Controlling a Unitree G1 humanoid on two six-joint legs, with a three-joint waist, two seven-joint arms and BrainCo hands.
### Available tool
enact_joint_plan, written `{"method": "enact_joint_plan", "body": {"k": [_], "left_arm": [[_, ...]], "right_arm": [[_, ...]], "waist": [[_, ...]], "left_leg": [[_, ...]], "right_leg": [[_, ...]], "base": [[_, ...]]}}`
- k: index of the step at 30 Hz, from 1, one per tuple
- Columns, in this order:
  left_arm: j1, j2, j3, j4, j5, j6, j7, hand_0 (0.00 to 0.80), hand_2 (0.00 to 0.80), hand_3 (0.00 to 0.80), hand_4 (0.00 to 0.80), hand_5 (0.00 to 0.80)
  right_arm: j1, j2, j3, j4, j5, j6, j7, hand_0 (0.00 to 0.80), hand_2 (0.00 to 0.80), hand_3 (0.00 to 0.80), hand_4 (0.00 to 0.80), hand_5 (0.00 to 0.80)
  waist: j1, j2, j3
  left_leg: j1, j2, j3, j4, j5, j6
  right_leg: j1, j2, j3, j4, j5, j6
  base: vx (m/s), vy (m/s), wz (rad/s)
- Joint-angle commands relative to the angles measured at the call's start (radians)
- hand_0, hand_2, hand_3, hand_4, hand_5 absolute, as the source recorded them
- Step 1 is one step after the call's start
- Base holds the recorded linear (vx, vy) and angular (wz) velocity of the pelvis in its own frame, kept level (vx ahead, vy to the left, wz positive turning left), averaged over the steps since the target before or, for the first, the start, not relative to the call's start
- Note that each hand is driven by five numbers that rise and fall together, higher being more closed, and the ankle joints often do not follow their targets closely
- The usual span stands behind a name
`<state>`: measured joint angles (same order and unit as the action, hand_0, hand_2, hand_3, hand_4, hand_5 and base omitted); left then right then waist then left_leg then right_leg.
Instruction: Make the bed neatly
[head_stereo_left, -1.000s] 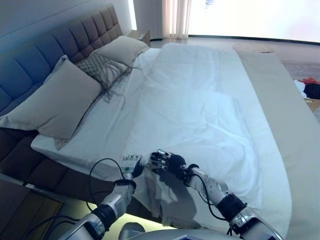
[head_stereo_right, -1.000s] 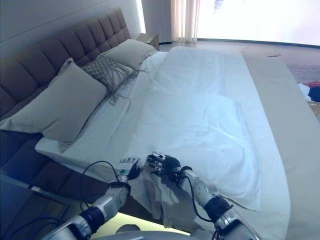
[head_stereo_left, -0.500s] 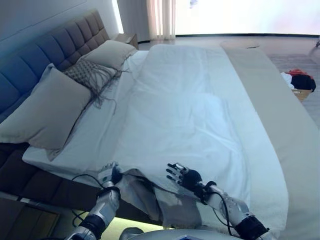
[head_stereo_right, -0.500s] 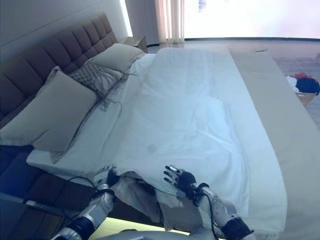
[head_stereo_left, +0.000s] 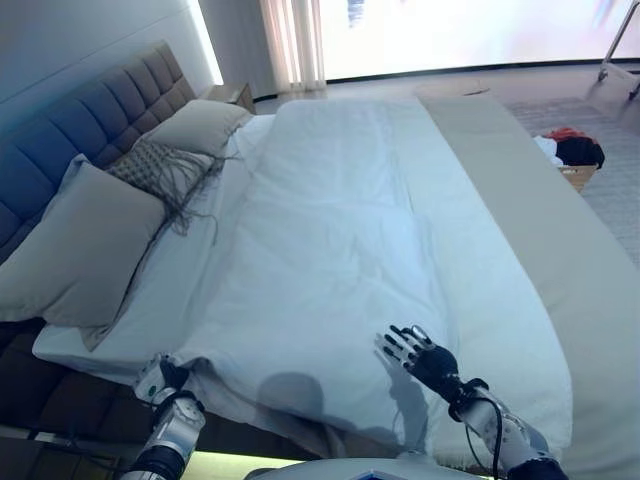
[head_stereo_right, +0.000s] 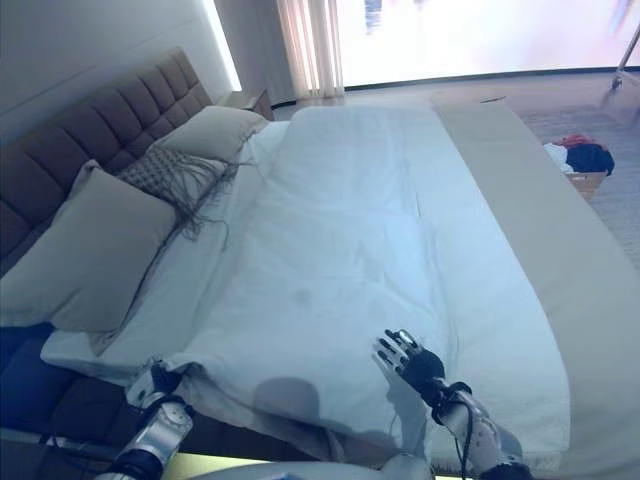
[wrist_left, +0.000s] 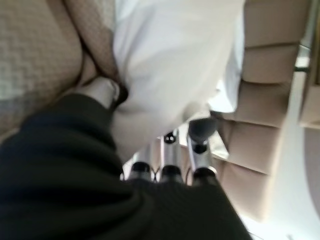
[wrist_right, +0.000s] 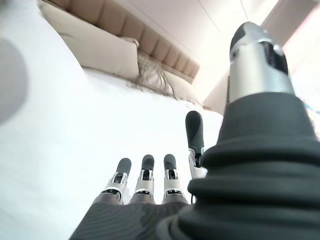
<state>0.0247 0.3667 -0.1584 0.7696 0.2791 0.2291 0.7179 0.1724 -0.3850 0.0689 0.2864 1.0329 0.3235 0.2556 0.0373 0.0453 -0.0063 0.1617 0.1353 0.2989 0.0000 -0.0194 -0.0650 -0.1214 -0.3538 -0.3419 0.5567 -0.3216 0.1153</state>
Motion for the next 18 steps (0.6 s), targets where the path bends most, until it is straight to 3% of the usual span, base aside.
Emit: {"method": "enact_joint_plan", "body": {"k": [1,10,18], "left_arm": [[-0.043,0.222,0.195,0.016,-0.037,0.019,0.119,0.8,0.8,0.8,0.8,0.8],[-0.003,0.337,0.363,0.06,-0.167,0.004,0.116,0.8,0.8,0.8,0.8,0.8],[0.043,0.424,0.469,0.042,-0.236,0.073,0.095,0.8,0.8,0.8,0.8,0.8]], "right_arm": [[-0.026,0.041,-0.067,0.0,0.018,-0.026,0.062,0.0,0.0,0.0,0.0,0.0],[0.002,0.0,-0.107,0.014,0.014,-0.025,0.088,0.0,0.0,0.0,0.0,0.0],[0.015,-0.014,-0.127,0.007,0.031,-0.052,0.062,0.0,0.0,0.0,0.0,0.0]], "waist": [[0.0,-0.051,0.016],[0.002,-0.028,0.009],[0.035,-0.026,0.01]], "left_leg": [[0.004,0.029,-0.045,-0.009,0.034,-0.045],[-0.002,0.015,-0.055,-0.041,0.045,-0.052],[-0.019,0.007,-0.08,-0.037,0.04,-0.054]], "right_leg": [[0.158,-0.083,-0.045,-0.493,0.476,0.135],[0.154,-0.076,-0.052,-0.506,0.468,0.136],[0.154,-0.082,-0.073,-0.503,0.464,0.14]], "base": [[-0.037,0.041,-0.07],[-0.041,0.069,-0.01],[-0.03,0.044,0.02]]}}
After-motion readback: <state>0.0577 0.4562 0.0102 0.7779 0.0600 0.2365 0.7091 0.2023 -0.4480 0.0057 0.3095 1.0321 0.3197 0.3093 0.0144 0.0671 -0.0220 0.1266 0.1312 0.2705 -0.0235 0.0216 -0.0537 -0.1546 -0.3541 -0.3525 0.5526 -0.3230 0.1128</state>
